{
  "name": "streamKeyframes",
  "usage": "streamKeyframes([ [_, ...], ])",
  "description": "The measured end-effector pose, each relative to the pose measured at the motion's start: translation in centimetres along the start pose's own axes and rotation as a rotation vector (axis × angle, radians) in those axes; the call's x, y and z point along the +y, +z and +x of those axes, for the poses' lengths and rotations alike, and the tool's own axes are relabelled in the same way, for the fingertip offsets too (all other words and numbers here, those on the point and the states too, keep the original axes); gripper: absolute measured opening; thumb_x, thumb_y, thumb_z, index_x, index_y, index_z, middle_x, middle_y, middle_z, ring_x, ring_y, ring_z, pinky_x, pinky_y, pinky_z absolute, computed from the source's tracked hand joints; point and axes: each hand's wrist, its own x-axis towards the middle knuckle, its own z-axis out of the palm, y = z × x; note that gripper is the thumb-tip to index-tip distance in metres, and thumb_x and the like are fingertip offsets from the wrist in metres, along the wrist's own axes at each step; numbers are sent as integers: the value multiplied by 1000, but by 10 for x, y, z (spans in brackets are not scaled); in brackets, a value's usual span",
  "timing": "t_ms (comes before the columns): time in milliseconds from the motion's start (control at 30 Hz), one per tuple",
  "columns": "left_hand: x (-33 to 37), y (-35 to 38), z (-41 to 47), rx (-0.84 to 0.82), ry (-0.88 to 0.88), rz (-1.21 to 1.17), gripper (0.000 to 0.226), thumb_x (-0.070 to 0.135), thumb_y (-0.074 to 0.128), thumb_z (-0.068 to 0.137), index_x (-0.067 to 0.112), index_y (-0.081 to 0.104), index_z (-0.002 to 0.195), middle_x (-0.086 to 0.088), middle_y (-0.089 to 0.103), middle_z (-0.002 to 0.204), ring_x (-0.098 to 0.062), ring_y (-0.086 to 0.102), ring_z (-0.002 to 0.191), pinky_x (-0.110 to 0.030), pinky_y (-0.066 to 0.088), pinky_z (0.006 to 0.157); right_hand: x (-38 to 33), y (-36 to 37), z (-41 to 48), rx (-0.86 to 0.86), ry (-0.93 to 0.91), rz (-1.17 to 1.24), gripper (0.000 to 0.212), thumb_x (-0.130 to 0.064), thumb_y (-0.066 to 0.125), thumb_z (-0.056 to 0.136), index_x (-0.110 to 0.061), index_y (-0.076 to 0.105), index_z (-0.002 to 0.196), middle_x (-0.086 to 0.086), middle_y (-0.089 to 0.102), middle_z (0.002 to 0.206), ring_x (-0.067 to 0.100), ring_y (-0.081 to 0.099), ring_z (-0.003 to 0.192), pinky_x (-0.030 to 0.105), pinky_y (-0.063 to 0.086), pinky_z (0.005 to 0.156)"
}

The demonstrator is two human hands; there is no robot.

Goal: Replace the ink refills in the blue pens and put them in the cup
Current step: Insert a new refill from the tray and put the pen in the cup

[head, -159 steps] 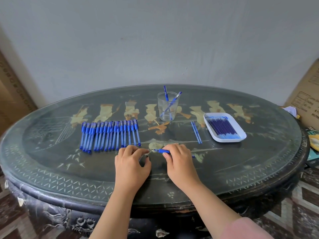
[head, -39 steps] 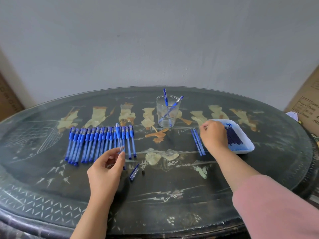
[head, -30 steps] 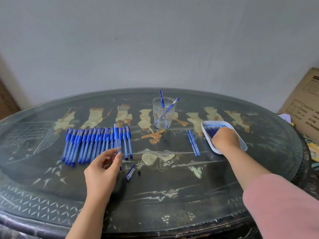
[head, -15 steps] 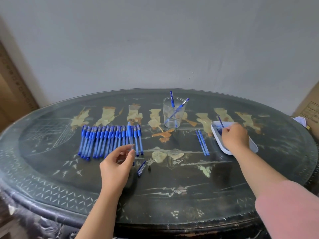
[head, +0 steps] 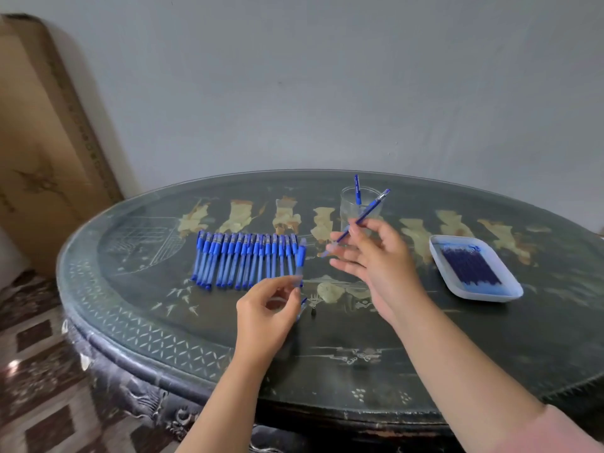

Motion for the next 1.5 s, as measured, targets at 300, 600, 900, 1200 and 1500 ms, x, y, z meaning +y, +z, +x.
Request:
streamKeyframes([
  [300,0,1,-2,-56,150,64,22,1,74,82,16,77,98,10,72,85,-7,66,77,-9,48,71,-13,25,-2,-41,-21,-20,8,-23,49,101,-20,52,108,7,74,92,25,74,81,39,61,67],
  [600,-2,0,-1,-52,160,60,22,2,74,82,16,77,98,10,72,85,-7,66,77,-8,47,71,-10,23,2,-17,-37,-8,8,-24,49,101,-20,52,108,6,73,90,26,74,81,44,61,68],
  [900,-3,1,-1,-39,175,77,24,0,74,80,16,78,98,11,72,83,-6,66,75,-9,48,71,-8,23,5,-36,-64,-56,5,-22,47,102,-22,51,105,7,72,90,24,74,80,43,61,68],
  [1200,-4,1,-1,-23,173,70,23,2,74,81,17,78,98,13,71,84,-6,66,75,-11,50,71,-6,23,10,-154,-129,-406,5,-16,53,100,-18,57,97,3,71,91,17,70,86,33,62,71],
  [1500,-4,1,-1,26,154,68,29,3,77,79,27,73,95,18,70,83,-3,67,76,-13,53,71,12,27,5,-209,-80,-538,15,-21,61,96,-9,66,104,1,69,96,14,72,83,38,62,75],
])
